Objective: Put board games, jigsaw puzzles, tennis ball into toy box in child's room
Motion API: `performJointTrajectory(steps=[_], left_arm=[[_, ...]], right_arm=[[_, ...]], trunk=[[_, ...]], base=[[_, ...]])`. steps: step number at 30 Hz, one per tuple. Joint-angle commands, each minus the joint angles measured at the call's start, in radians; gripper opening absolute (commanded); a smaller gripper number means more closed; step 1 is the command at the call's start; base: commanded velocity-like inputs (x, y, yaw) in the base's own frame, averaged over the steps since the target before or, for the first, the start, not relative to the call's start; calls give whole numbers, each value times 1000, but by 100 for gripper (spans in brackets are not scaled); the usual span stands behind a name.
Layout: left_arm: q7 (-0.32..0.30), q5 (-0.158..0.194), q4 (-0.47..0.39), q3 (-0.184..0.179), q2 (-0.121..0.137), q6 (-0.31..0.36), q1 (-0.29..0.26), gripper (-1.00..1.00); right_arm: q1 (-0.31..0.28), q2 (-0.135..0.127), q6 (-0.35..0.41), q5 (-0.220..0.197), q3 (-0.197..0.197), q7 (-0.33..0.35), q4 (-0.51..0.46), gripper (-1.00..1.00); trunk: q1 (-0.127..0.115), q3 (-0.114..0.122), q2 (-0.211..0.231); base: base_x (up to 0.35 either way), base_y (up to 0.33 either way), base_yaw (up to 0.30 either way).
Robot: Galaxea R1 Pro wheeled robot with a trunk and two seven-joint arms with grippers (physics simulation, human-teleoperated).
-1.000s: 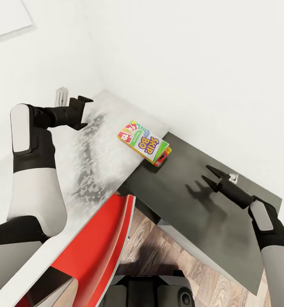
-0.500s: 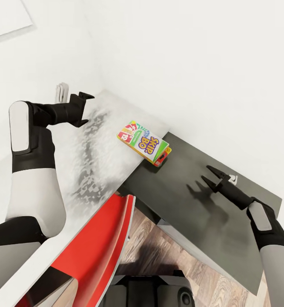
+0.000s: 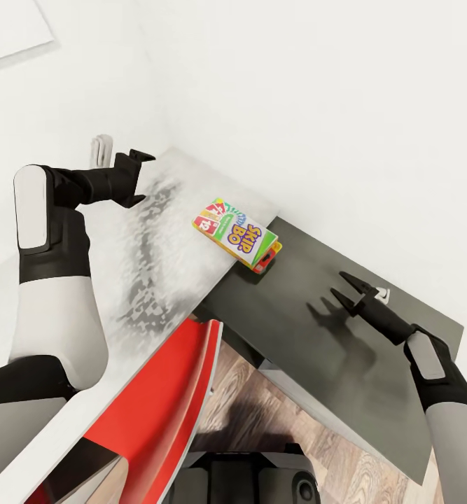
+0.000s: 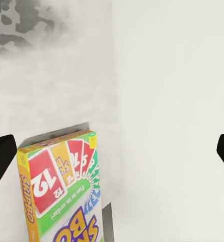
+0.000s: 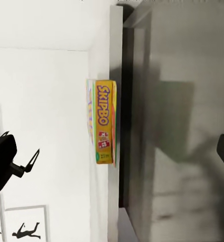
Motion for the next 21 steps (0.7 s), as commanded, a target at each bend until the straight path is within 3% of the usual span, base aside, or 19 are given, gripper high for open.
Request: performJointTrajectory(steps=[1,13,21], left_arm=[[10,9,-1,3,-1,3,-1,100],[9,10,-1,2,-1,3,-1,100],[9,10,-1,3,-1,3,-4,100]], right_arm=[[0,0,0,-1,-1,2,0,100],[0,2,-20,-2,0,3,1,100],[0,4,-51,1,3,-5,8,100]], trunk=[[1,-1,-2],[1,-1,-2],[1,1,-2]], base=[[0,0,0],[0,0,5],[0,0,122]])
